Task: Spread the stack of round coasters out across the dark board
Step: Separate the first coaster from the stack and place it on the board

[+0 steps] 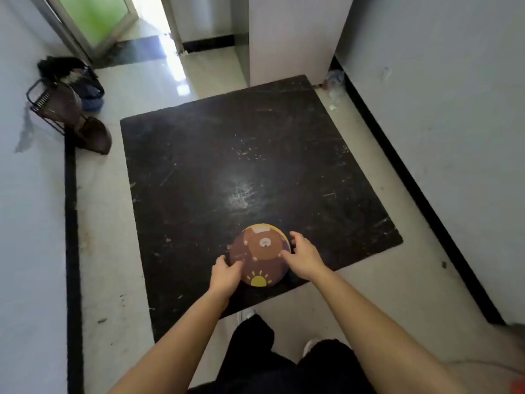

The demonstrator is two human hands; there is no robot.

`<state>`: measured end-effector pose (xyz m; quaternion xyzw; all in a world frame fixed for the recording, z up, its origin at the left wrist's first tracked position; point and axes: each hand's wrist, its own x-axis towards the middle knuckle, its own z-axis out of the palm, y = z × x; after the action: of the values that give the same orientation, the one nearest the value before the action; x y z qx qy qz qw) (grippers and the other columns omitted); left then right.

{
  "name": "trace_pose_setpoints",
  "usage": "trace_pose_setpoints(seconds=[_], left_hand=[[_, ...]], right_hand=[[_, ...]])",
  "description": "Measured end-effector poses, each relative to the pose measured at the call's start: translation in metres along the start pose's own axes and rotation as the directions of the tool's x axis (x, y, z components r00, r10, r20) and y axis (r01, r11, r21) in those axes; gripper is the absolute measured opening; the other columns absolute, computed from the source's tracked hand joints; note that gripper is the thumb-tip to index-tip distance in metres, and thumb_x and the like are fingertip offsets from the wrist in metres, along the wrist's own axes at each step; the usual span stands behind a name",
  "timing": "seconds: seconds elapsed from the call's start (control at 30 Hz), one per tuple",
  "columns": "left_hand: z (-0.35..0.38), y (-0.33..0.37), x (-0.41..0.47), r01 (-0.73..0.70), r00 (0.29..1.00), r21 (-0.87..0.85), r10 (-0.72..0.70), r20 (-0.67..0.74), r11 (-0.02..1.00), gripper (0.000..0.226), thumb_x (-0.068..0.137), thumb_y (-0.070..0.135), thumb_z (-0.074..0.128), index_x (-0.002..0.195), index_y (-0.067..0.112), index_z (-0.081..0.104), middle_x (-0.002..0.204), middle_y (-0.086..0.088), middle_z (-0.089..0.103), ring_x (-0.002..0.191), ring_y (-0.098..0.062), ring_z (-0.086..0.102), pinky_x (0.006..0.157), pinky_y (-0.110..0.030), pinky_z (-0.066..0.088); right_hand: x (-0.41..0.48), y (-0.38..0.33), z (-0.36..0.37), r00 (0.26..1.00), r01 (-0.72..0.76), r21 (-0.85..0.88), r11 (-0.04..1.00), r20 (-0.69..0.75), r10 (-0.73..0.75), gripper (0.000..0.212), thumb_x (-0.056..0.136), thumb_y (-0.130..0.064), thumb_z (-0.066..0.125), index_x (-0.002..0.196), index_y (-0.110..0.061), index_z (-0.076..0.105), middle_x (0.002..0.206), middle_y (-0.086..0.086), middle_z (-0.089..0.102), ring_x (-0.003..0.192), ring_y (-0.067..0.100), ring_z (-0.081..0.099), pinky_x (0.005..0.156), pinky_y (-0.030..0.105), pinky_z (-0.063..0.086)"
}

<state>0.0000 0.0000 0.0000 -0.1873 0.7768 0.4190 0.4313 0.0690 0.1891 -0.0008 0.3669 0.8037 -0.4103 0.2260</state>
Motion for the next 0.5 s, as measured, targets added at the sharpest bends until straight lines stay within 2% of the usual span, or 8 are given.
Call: trace_pose_setpoints(seconds=[0.07,0.1,0.2,0.27,0.3,0.37,0.43,0.5], left_hand=[[0.003,0.008,0.013,0.019,1.000,-0.084,-0.019,-0.002,0.996,0.060,0.085,0.027,0.058,0.141,0.009,0.043,0.115,-0.004,0.063,0.098,-0.021,0.064,0.076,-0.035,0.056],[0.005,0.009,0.017,0.037,0.999,-0.107,-0.035,0.017,0.994,0.059,0.081,0.027,0.058,0.137,0.011,0.049,0.111,-0.005,0.064,0.096,-0.022,0.065,0.076,-0.036,0.057],[0.011,0.015,0.025,0.109,0.994,-0.137,-0.107,0.016,0.985,0.068,0.069,0.036,0.056,0.134,0.018,0.054,0.127,-0.011,0.058,0.110,-0.032,0.061,0.093,-0.047,0.054],[0.011,0.018,0.028,0.135,0.991,-0.125,-0.135,0.002,0.983,0.071,0.068,0.039,0.056,0.136,0.021,0.050,0.131,-0.011,0.055,0.115,-0.033,0.058,0.097,-0.047,0.051],[0.009,0.019,0.028,0.154,0.988,-0.134,-0.155,0.003,0.979,0.071,0.069,0.038,0.056,0.138,0.021,0.047,0.130,-0.011,0.055,0.114,-0.031,0.057,0.094,-0.045,0.052],[0.009,0.018,0.027,0.190,0.982,-0.189,-0.188,0.029,0.964,0.063,0.075,0.033,0.059,0.135,0.019,0.044,0.124,-0.011,0.060,0.106,-0.026,0.060,0.075,-0.036,0.051],[0.011,0.017,0.027,0.222,0.975,-0.252,-0.208,0.083,0.942,0.046,0.081,0.023,0.061,0.125,0.011,0.054,0.107,-0.010,0.069,0.091,-0.023,0.065,0.063,-0.032,0.047],[0.016,0.014,0.027,0.238,0.969,-0.267,-0.207,0.138,0.934,0.032,0.083,0.019,0.062,0.114,0.011,0.065,0.095,-0.009,0.074,0.085,-0.025,0.069,0.071,-0.037,0.056]], right_hand=[[0.009,-0.004,0.008,0.997,-0.072,0.035,0.997,-0.007,0.072,0.074,0.089,-0.035,0.063,0.152,-0.013,0.030,0.146,0.013,0.045,0.131,0.031,0.048,0.104,0.039,0.041],[0.009,-0.005,0.014,0.995,-0.103,0.035,0.994,-0.007,0.104,0.073,0.088,-0.035,0.062,0.151,-0.014,0.032,0.146,0.013,0.043,0.130,0.032,0.048,0.104,0.038,0.041],[0.011,-0.007,0.026,0.986,-0.152,-0.003,0.988,-0.063,0.152,0.067,0.085,-0.035,0.063,0.145,-0.018,0.040,0.142,0.011,0.040,0.125,0.034,0.050,0.103,0.039,0.043],[0.016,-0.009,0.024,0.982,-0.176,0.018,0.984,-0.074,0.176,0.071,0.081,-0.041,0.070,0.142,-0.018,0.043,0.139,0.011,0.042,0.122,0.034,0.053,0.101,0.038,0.045],[0.018,-0.009,0.022,0.979,-0.195,0.032,0.980,-0.063,0.196,0.074,0.078,-0.044,0.075,0.140,-0.018,0.044,0.137,0.011,0.043,0.119,0.032,0.055,0.099,0.037,0.046],[0.023,-0.010,0.017,0.969,-0.238,0.044,0.970,-0.054,0.240,0.075,0.073,-0.047,0.079,0.136,-0.019,0.046,0.134,0.010,0.046,0.116,0.031,0.058,0.092,0.034,0.046],[0.026,-0.009,0.015,0.959,-0.266,0.037,0.963,-0.087,0.268,0.069,0.073,-0.045,0.081,0.129,-0.020,0.050,0.128,0.008,0.054,0.115,0.029,0.057,0.088,0.033,0.045],[0.028,-0.007,0.015,0.954,-0.268,0.067,0.961,-0.123,0.275,0.056,0.073,-0.039,0.083,0.118,-0.019,0.057,0.110,0.001,0.066,0.111,0.024,0.060,0.085,0.032,0.046]])
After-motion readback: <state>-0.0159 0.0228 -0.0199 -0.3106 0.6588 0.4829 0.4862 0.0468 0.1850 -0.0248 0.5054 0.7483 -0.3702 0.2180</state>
